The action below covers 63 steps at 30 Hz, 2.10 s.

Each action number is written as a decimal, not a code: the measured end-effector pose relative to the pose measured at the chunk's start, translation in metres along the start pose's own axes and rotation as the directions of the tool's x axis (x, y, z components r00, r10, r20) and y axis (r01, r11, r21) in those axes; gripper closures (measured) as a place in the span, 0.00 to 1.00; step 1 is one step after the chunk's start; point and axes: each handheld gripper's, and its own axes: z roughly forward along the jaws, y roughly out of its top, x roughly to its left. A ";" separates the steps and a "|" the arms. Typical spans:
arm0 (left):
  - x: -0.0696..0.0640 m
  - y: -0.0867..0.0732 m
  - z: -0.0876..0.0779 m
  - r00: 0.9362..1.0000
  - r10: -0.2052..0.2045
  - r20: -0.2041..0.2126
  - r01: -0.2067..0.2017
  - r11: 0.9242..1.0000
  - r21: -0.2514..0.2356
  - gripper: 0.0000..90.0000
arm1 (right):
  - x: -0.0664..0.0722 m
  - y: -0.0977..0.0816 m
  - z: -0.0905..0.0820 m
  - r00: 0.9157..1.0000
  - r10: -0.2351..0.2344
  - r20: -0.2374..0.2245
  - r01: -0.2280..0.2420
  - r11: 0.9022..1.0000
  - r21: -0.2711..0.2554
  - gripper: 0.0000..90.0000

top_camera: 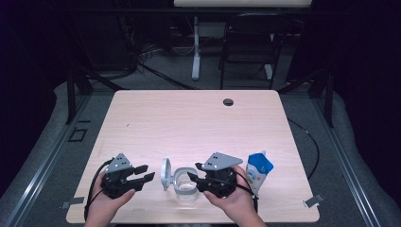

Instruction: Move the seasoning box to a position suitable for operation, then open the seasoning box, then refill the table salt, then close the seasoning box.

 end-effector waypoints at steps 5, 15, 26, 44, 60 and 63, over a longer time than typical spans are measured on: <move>0.003 0.000 -0.001 1.000 -0.006 -0.002 0.006 1.000 -0.009 0.65 | -0.007 -0.011 -0.009 0.999 0.019 0.033 -0.018 1.000 -0.020 0.61; 0.009 0.004 0.002 1.000 -0.015 -0.014 0.015 1.000 -0.012 0.64 | -0.023 -0.034 -0.026 0.994 0.090 0.064 -0.088 0.996 -0.035 0.58; 0.010 0.011 0.009 1.000 -0.028 0.001 0.028 0.999 -0.018 0.63 | -0.032 -0.060 -0.039 0.985 0.145 0.094 -0.144 0.989 -0.019 0.55; 0.016 0.009 0.003 0.999 -0.042 -0.011 0.041 0.999 -0.027 0.59 | -0.039 -0.086 -0.056 0.981 0.154 0.119 -0.158 0.987 0.028 0.54; 0.019 0.008 0.003 0.998 -0.053 -0.018 0.053 0.998 -0.023 0.58 | -0.061 -0.126 -0.073 0.957 0.248 0.151 -0.258 0.965 0.049 0.55; 0.021 0.007 0.004 0.998 -0.055 -0.019 0.055 0.998 -0.023 0.58 | -0.063 -0.130 -0.073 0.954 0.251 0.167 -0.263 0.963 0.059 0.55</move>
